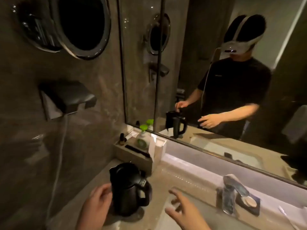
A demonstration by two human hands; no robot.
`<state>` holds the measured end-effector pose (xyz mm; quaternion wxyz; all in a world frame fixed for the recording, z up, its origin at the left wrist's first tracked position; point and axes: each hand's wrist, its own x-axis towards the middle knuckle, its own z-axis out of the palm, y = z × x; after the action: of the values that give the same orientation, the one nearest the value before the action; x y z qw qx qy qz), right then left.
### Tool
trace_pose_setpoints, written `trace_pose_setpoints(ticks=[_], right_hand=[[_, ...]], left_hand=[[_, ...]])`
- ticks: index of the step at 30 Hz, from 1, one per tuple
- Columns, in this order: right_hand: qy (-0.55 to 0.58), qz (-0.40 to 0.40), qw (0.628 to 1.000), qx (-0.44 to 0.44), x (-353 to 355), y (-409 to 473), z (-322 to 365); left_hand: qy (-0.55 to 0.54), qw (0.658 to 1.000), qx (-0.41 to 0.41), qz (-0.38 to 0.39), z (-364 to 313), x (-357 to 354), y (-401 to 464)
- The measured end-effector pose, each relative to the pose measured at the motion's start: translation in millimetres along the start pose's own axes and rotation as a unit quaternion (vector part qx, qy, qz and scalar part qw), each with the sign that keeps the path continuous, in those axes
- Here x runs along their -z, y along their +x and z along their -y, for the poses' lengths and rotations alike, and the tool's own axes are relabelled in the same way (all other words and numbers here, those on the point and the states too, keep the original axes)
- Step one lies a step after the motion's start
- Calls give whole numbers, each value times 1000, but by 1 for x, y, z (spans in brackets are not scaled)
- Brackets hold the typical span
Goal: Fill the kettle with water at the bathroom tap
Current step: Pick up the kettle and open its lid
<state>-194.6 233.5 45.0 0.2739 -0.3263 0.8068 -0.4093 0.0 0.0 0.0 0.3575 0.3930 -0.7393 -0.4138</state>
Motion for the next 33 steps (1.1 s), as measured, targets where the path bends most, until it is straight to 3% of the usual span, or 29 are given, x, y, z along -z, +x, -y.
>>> trace_pose_setpoints(ticks=[2, 5, 10, 14, 21, 28, 33], right_hand=[[-99, 31, 995, 3, -14, 30, 8], [-95, 44, 994, 41, -50, 62, 28], [-60, 40, 997, 16, -79, 88, 23], [1, 49, 999, 22, -88, 91, 15], [42, -10, 997, 57, -73, 81, 22], [55, -101, 991, 72, -22, 46, 22], [47, -152, 986, 39, 4, 4, -12]], left_hand=[[61, 997, -38, 22, -23, -11, 13], [144, 986, -62, 63, -36, -23, 30], [210, 974, -33, 82, -21, -34, 36], [200, 975, -23, 89, -12, -34, 35], [145, 981, -33, 123, -33, -27, 48], [32, 977, -80, 193, -86, -52, 45], [31, 952, -180, 246, -136, -88, 19]])
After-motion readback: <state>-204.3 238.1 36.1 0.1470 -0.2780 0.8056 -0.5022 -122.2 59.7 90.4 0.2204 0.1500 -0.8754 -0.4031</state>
